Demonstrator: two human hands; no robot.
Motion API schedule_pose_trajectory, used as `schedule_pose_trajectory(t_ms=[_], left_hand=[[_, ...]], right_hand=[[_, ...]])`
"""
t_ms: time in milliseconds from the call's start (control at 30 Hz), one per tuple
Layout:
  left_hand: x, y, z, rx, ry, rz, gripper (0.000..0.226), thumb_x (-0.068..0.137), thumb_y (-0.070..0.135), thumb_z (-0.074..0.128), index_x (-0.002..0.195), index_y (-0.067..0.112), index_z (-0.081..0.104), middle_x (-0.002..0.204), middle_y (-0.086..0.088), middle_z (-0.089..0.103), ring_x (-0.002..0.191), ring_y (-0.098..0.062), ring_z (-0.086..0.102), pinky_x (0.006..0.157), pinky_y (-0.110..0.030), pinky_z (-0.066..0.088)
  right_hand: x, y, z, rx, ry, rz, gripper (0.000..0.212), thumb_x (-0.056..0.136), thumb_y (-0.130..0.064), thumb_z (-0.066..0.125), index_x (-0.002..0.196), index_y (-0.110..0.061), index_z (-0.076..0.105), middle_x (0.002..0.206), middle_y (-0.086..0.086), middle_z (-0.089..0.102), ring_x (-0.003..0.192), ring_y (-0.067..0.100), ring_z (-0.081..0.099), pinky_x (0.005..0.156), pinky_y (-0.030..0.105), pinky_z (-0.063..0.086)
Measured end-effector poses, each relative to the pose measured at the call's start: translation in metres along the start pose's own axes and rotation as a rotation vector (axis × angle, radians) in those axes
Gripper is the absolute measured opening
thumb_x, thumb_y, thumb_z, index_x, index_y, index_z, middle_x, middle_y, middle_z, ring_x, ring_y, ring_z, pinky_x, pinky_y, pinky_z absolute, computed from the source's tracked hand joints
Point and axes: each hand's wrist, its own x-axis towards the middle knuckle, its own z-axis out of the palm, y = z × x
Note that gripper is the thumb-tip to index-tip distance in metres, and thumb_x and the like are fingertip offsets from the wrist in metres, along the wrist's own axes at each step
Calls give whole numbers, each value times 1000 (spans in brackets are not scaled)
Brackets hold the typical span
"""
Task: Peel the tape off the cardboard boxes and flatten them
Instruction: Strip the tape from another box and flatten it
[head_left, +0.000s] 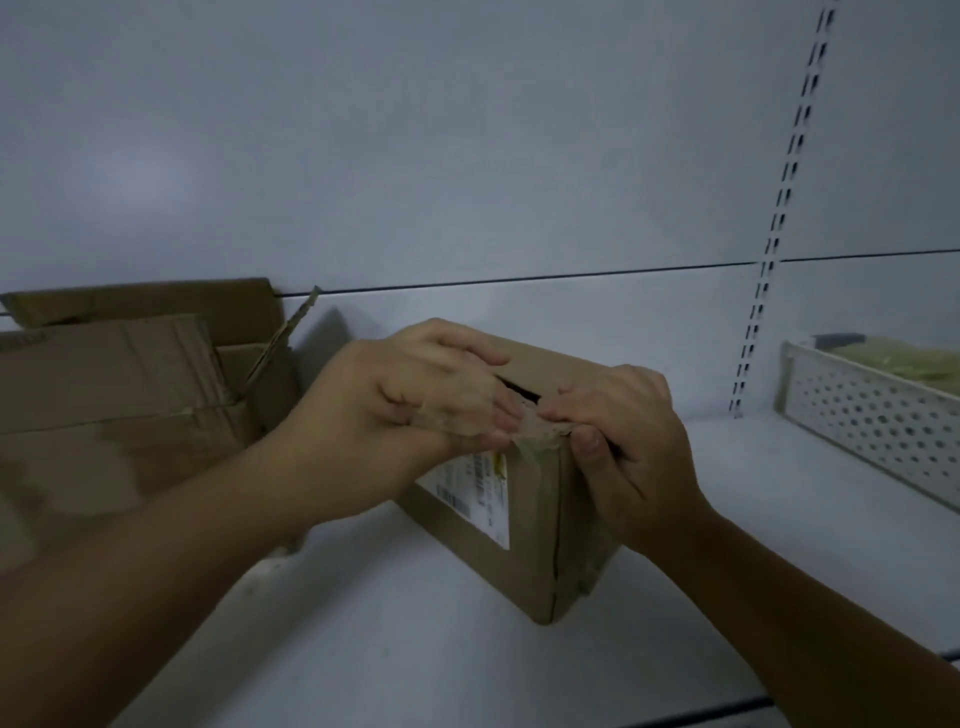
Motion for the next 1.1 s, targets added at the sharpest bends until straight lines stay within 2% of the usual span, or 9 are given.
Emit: schedule_pose_trajectory(t_ms=[200, 367, 500, 667, 800, 867, 933, 1033, 1100], left_hand=[[-13, -14, -7, -318, 58, -149, 13, 67, 8, 75, 80, 11, 76, 87, 3, 75, 104, -21, 65, 90, -27, 49], [-32, -36, 1, -446, 288, -198, 15, 68, 33, 77, 81, 26, 77, 88, 4, 75, 109, -24, 63, 92, -30, 48], [-37, -46, 8, -431, 443, -269, 14, 68, 23, 74, 79, 30, 77, 88, 7, 75, 99, -16, 67, 85, -22, 50], [-41, -42, 24, -322, 696, -304, 14, 76, 5, 68, 79, 17, 73, 79, 9, 72, 81, -6, 65, 73, -17, 49], [-40, -42, 31, -372, 846, -485, 15, 82, -2, 63, 78, 11, 68, 85, -10, 63, 80, -15, 59, 74, -26, 46], [-40, -39, 34, -409, 891, -545, 13, 86, -2, 57, 77, 4, 65, 89, -17, 57, 79, -22, 54, 71, -31, 43], [-43, -36, 39, -427, 872, -581, 15, 91, 10, 53, 83, 1, 62, 84, -14, 58, 73, -22, 55, 67, -29, 44], [-50, -32, 45, -366, 636, -570, 34, 78, 43, 57, 96, 14, 56, 77, 13, 67, 71, 0, 64, 61, -12, 49], [-50, -30, 52, -385, 559, -568, 41, 66, 37, 73, 96, 23, 48, 79, 20, 68, 75, -1, 67, 59, -13, 51]], right_hand=[[-3, 5, 7, -12, 68, 18, 59, 99, -39, 28, 76, -5, 70, 79, 2, 70, 80, 14, 59, 78, 38, 37], [-5, 5, 8, -39, 68, 31, 60, 99, -37, 26, 74, -4, 70, 77, 3, 69, 80, 15, 58, 79, 39, 37], [-3, 5, 7, -81, 53, 48, 61, 100, -35, 25, 73, -3, 69, 71, 9, 67, 75, 25, 61, 75, 48, 40], [1, 1, 6, -135, -17, 68, 56, 98, -32, 28, 72, -3, 68, 66, 10, 61, 72, 26, 56, 76, 44, 35], [6, -3, 4, -144, -35, 95, 55, 97, -31, 30, 69, 0, 65, 66, 12, 59, 73, 23, 53, 76, 40, 32], [7, -7, 4, -138, -56, 90, 64, 99, -38, 24, 68, 1, 64, 66, 11, 60, 73, 19, 51, 75, 40, 33], [8, -10, 3, -125, -91, 91, 70, 99, -42, 20, 68, 1, 66, 66, 12, 61, 72, 22, 54, 76, 38, 32], [12, -20, -4, -96, -149, 133, 73, 98, -48, 18, 76, -2, 69, 76, 12, 67, 80, 16, 55, 80, 35, 34], [18, -28, -10, -64, -178, 227, 65, 94, -53, 26, 88, -4, 69, 97, 6, 64, 94, 7, 51, 83, 32, 38]])
